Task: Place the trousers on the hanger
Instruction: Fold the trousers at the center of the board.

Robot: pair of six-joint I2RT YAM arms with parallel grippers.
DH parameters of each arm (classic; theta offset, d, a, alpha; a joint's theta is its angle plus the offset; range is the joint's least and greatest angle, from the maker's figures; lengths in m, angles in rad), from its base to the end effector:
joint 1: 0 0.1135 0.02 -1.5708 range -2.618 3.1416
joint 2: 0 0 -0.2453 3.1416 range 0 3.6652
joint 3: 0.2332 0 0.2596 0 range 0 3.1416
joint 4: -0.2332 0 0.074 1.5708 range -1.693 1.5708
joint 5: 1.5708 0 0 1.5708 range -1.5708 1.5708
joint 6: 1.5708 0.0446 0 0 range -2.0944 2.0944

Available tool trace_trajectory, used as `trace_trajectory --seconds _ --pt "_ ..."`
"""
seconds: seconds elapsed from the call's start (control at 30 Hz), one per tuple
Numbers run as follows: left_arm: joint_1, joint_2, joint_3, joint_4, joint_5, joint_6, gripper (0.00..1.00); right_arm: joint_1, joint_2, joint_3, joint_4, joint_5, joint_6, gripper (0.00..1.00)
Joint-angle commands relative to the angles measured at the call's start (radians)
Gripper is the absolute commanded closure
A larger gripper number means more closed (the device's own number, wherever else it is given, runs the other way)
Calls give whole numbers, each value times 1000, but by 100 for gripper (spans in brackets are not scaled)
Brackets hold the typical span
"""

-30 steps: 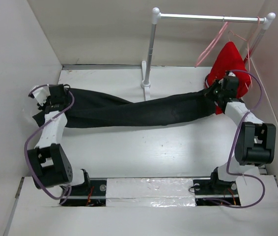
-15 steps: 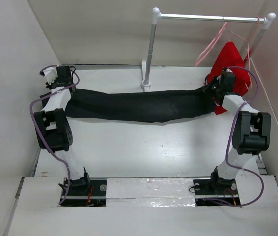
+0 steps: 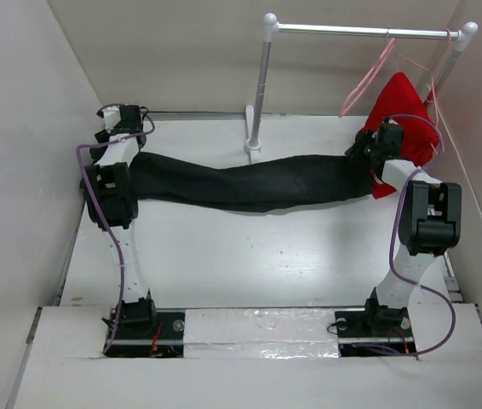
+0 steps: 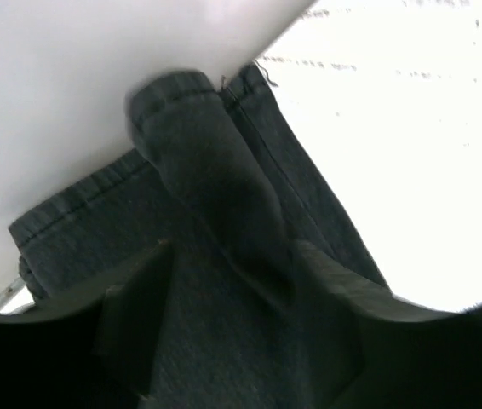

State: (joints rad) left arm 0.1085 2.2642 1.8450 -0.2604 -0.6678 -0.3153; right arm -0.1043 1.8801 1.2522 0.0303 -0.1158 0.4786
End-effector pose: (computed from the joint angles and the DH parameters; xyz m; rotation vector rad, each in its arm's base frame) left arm 0.5107 0.0834 0.1856 -0.7899 2.0003 0.6275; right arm 0.4303 -0.0399 0.1808 0.5631 2.1099 0.3391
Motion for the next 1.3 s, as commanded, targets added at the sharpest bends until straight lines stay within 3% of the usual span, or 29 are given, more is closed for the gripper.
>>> trace_trajectory --seconds 0.0,0.03,0.1,0.17,0.27,0.43,0.5,0.53,0.57,0.6,0.77,0.87,0.9,1.0,1.17,1.27 --pt "-9 -49 60 1 -26 28 43 3 -27 47 57 38 -20 50" --pt "-9 -61 56 -5 -27 25 33 3 -38 44 59 33 -23 39" --pt "-9 -87 19 -8 -30 21 30 12 -76 33 53 15 -32 19" --pt "-9 -159 -42 15 -38 9 30 12 -132 9 36 7 -37 12" --pt "-9 -299 -252 61 -12 -36 30 31 -232 -68 57 -19 -35 10" --pt "5 -543 -518 131 69 -139 30 52 -395 -235 137 -12 6 16" --pt "46 -584 -607 132 160 -185 30 52 -444 -275 149 -8 18 24" --pt "46 -609 -631 132 178 -194 30 52 -487 -302 145 -18 18 40" --pt "56 -615 -653 138 197 -196 31 52 -507 -316 138 -24 18 61" --pt "56 -617 -671 138 201 -199 32 67 -527 -332 146 -33 20 100" --pt "105 -558 -650 58 273 -266 32 68 -611 -448 184 -94 40 100" --pt "157 -575 -720 98 315 -323 29 26 -619 -508 206 -101 78 74" --pt "175 -575 -754 111 336 -340 27 17 -616 -526 226 -96 104 56" --pt "250 -540 -774 145 419 -392 24 -17 -578 -569 319 -122 138 39" --pt "342 -476 -788 176 503 -461 22 -26 -507 -527 293 -165 120 38" --pt "353 -463 -816 249 560 -485 20 -38 -460 -528 319 -162 136 24"
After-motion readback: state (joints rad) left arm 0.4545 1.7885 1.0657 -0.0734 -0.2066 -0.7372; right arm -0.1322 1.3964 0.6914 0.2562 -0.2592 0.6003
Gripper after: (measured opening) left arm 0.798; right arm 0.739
